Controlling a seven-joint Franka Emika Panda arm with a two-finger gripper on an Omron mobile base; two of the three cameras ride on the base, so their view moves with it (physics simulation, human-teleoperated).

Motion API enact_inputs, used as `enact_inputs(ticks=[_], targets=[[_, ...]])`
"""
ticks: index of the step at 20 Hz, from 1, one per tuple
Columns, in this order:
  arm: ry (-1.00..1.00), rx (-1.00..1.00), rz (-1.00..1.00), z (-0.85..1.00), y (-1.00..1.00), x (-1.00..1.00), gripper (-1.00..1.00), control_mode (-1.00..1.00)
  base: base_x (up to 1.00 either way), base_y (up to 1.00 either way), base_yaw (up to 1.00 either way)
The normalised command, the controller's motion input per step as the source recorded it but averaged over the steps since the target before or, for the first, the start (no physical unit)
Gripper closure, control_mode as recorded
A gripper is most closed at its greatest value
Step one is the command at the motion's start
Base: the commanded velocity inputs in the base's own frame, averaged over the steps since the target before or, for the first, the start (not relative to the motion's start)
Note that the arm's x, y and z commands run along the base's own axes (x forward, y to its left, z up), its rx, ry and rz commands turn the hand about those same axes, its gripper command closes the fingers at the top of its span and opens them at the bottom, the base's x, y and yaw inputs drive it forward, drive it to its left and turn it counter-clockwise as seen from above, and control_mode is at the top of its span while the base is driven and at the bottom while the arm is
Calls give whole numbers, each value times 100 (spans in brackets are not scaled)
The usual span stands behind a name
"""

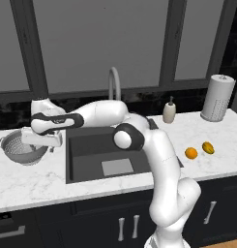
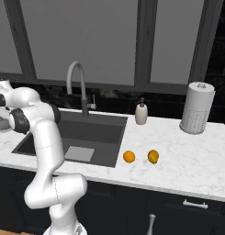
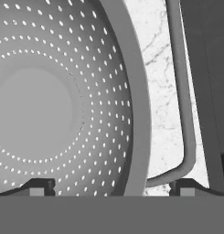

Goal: Put the colander in the sink, put the mango, orange in the colander, and turn on the sink faucet and pour water over the colander.

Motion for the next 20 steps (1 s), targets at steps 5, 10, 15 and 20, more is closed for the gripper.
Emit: enact_inputs(ticks=[5, 10, 15, 20], targets=[[0, 0, -1, -10, 6, 6, -100, -100, 0, 0, 0], [-2, 0, -2, -15, 8, 10, -100, -100, 0, 0, 0], [-5, 0, -3, -14, 9, 9, -100, -100, 0, 0, 0], [0, 0, 0, 0, 0, 0, -100, -100, 0, 0, 0]])
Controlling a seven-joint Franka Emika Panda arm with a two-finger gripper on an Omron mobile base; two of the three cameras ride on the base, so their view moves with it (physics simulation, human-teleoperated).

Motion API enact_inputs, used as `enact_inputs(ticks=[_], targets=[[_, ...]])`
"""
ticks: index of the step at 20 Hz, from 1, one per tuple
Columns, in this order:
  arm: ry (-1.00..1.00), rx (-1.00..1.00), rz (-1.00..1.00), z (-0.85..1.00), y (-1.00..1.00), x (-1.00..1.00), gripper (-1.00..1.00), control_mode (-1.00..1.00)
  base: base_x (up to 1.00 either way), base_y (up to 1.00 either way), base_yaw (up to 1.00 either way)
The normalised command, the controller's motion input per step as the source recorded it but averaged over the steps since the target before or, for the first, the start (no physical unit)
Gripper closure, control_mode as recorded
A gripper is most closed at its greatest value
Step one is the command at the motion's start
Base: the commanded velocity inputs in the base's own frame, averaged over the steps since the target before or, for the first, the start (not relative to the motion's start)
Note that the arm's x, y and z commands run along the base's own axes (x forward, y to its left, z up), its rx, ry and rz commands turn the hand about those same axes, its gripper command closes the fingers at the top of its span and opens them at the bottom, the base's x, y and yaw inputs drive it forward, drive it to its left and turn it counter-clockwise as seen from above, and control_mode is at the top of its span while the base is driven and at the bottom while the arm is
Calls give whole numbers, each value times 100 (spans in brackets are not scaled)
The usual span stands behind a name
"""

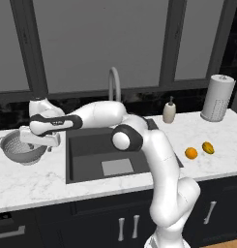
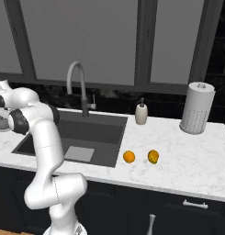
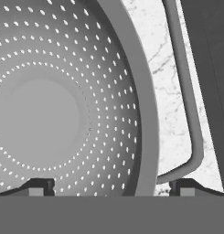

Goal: Put the colander in the sink, put the mango, orange in the colander, and turn on the sink faucet and pour water over the colander.

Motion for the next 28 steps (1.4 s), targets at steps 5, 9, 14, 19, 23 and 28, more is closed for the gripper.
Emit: enact_inputs(ticks=[5, 9, 14, 19, 23, 28], targets=[[0, 0, 0, 0, 0, 0, 100, -100, 0, 0, 0], [-1, 0, 0, 0, 0, 0, 100, -100, 0, 0, 0], [-12, 0, 0, 1, -3, -30, 100, -100, 0, 0, 0], [-22, 6, 0, 45, -30, -83, 100, -100, 0, 0, 0], [-27, 17, -3, 80, -66, -98, 100, -100, 0, 0, 0], [-26, 21, -3, 79, -81, -100, 100, -100, 0, 0, 0]])
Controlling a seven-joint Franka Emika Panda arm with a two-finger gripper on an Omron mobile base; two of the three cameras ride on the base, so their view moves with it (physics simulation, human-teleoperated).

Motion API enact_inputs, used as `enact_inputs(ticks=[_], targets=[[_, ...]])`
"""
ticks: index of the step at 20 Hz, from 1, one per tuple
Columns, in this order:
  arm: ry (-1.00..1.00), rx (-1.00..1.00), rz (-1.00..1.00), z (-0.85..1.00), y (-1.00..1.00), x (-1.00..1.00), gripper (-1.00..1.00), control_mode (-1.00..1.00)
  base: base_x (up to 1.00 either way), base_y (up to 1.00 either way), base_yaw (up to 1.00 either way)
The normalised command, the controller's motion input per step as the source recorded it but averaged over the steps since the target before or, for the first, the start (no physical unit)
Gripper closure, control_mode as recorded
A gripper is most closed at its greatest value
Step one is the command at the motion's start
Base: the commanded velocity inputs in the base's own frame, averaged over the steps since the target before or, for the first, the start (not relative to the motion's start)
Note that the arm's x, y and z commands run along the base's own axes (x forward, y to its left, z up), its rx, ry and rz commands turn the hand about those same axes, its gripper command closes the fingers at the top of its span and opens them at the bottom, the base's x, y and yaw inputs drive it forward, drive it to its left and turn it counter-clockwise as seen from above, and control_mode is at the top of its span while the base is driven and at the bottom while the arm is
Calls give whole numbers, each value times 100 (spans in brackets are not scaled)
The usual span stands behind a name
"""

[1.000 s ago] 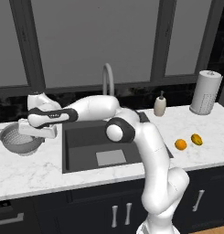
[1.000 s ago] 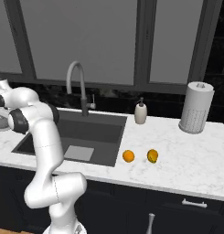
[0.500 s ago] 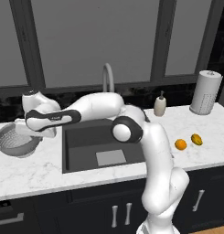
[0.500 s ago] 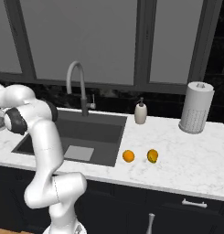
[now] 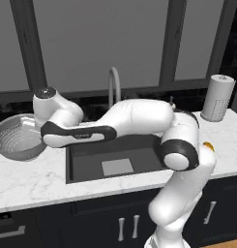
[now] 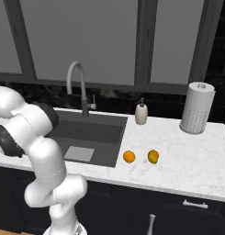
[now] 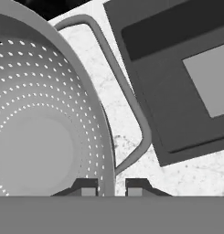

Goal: Put the colander in the sink, put the mango, orange in the colander, and turn on the sink faucet and pour water over the colander.

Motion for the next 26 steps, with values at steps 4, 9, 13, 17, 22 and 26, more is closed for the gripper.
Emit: enact_inputs(ticks=[4, 9, 13, 17, 22, 26], targets=[[-23, 17, -3, 49, -92, -99, 100, -100, 0, 0, 0], [-3, 3, -7, 18, -100, -31, 100, -100, 0, 0, 0], [18, 0, -10, 17, -99, 10, 100, -100, 0, 0, 0], [35, -2, -3, 14, -97, 41, 100, -100, 0, 0, 0], [45, -12, 0, 6, -55, 33, 100, -100, 0, 0, 0], [38, -19, 0, 0, 0, 43, 100, -100, 0, 0, 0]])
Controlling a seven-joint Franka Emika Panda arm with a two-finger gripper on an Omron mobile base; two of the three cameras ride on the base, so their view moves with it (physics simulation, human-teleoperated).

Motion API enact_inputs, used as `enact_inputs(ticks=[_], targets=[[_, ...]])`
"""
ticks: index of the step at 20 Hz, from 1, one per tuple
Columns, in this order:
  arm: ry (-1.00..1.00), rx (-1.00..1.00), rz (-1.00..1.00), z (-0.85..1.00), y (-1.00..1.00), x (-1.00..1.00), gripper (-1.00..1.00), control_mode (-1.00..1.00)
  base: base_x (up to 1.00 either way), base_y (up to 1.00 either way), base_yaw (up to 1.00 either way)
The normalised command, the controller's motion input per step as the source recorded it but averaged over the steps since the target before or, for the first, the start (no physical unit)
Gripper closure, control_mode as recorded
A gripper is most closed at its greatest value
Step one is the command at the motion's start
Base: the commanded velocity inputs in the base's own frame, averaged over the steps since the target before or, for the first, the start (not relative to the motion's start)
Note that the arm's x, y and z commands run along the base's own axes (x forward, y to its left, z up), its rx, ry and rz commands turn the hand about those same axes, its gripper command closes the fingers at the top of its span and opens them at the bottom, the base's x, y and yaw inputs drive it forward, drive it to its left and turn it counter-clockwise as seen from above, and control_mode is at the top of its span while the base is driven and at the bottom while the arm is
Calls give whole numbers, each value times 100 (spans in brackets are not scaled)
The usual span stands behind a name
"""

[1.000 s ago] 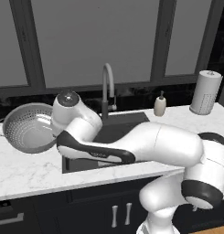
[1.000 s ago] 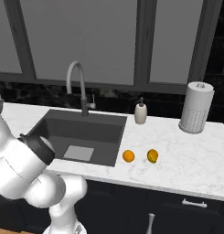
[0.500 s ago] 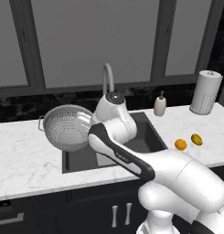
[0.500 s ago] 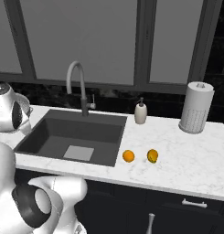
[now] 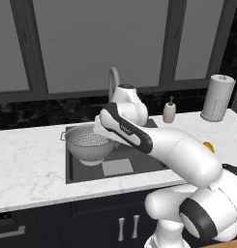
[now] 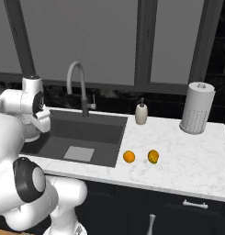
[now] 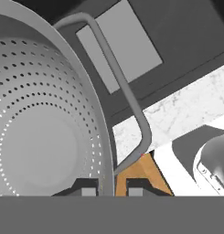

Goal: Put the colander in the sink, put the mango, orange in the colander, and turn on the sink faucet and pour water over the colander.

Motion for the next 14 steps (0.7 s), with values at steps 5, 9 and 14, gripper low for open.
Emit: enact_inputs(ticks=[5, 9, 14], targets=[[1, -5, 0, -19, -1, 3, 100, -100, 0, 0, 0], [0, -1, 0, -35, -29, 5, 100, -100, 0, 0, 0], [-1, -1, 0, -29, -43, 9, 100, -100, 0, 0, 0]])
